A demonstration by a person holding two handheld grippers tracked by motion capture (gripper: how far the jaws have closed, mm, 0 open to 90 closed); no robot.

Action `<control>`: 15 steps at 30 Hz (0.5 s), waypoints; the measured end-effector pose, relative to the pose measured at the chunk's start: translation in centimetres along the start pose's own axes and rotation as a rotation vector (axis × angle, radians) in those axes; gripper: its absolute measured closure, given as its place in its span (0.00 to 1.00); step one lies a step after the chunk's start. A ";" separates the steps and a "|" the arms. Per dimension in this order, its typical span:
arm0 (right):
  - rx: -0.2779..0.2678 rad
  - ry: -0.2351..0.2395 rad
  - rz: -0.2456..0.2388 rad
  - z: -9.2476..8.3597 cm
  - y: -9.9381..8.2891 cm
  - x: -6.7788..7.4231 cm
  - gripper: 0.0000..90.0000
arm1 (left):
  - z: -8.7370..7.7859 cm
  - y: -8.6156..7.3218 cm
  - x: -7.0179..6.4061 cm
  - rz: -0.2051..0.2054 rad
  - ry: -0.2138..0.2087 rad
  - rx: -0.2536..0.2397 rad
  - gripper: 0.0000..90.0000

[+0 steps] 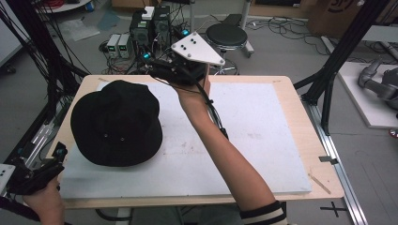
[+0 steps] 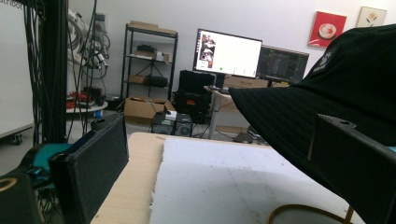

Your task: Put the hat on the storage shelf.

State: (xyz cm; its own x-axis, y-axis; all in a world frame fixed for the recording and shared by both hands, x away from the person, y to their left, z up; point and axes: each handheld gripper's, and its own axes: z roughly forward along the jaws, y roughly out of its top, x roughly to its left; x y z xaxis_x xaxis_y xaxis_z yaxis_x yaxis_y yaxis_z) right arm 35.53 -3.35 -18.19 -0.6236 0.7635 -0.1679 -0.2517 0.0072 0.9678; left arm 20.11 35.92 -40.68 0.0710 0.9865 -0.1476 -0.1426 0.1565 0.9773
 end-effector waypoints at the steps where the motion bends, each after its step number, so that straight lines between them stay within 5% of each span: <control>1: -0.003 -0.015 -0.005 -0.2 0.1 -0.3 0.15 | 0.0 0.0 0.0 0.002 0.000 0.004 0.06; 15: -0.033 -0.134 -0.037 -5.3 1.1 -5.5 0.13 | 0.2 -0.1 -0.3 -0.003 -0.007 0.004 0.06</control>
State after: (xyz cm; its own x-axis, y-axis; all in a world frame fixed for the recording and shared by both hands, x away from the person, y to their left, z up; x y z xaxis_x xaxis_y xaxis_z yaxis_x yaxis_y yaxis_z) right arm 34.78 -10.98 -17.17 -0.5094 0.8427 -0.1743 -0.2978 0.0174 0.9545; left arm 20.30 35.59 -40.72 0.0787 0.9856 -0.1494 -0.1384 0.1592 0.9775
